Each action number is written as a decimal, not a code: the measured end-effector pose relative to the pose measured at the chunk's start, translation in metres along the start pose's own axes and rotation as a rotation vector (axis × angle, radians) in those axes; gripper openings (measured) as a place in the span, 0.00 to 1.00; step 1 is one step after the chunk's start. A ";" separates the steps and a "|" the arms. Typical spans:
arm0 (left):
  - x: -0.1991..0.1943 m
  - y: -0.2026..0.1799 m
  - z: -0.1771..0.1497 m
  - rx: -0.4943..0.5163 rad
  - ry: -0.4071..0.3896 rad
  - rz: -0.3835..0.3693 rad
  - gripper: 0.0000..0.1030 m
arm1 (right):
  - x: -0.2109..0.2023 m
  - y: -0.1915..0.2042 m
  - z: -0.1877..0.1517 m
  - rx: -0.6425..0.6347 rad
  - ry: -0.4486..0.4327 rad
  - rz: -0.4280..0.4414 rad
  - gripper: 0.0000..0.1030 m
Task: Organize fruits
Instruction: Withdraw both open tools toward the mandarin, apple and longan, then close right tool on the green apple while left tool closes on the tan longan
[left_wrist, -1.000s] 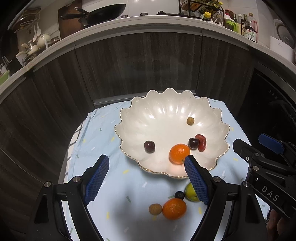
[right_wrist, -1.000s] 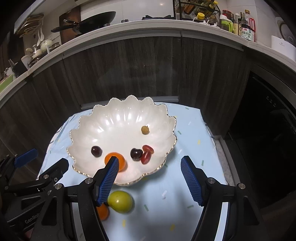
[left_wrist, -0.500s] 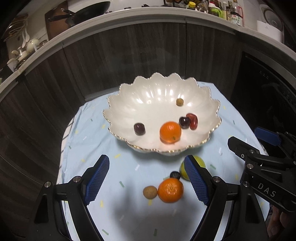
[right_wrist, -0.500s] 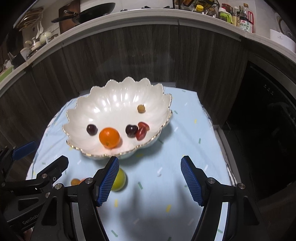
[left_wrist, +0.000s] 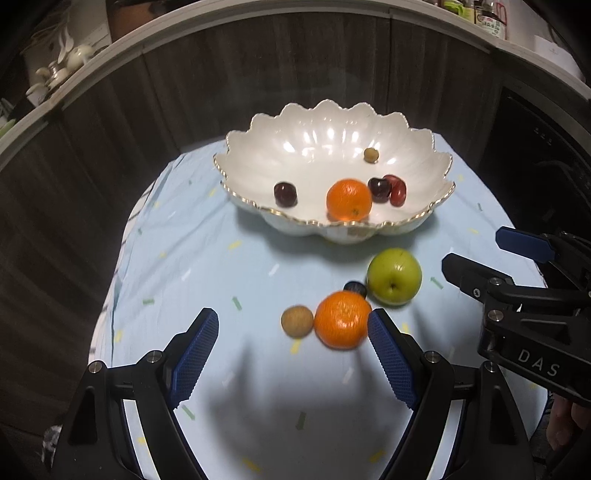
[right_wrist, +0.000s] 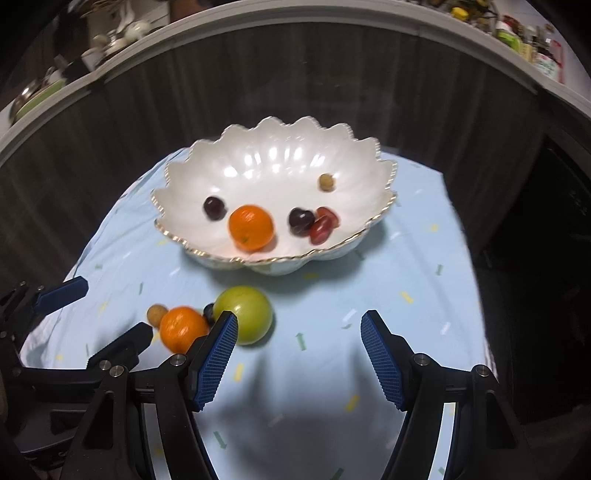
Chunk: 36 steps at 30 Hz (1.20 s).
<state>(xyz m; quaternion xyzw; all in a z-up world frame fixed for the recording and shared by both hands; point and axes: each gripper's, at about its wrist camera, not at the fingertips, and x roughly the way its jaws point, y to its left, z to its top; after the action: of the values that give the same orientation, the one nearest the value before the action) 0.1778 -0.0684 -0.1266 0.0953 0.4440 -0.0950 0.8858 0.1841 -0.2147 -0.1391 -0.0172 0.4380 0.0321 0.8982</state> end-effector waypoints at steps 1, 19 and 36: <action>0.000 -0.001 -0.002 0.000 0.002 0.007 0.81 | 0.002 0.001 -0.001 -0.010 0.004 0.011 0.68; 0.027 0.022 -0.011 -0.046 0.047 0.054 0.81 | 0.040 0.028 -0.002 -0.076 0.046 0.091 0.68; 0.051 0.031 -0.010 0.001 0.082 -0.026 0.69 | 0.060 0.037 -0.003 -0.099 0.058 0.093 0.63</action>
<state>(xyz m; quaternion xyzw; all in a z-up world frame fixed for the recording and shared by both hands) 0.2078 -0.0404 -0.1705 0.0937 0.4809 -0.1030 0.8656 0.2159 -0.1750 -0.1881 -0.0420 0.4622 0.0951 0.8807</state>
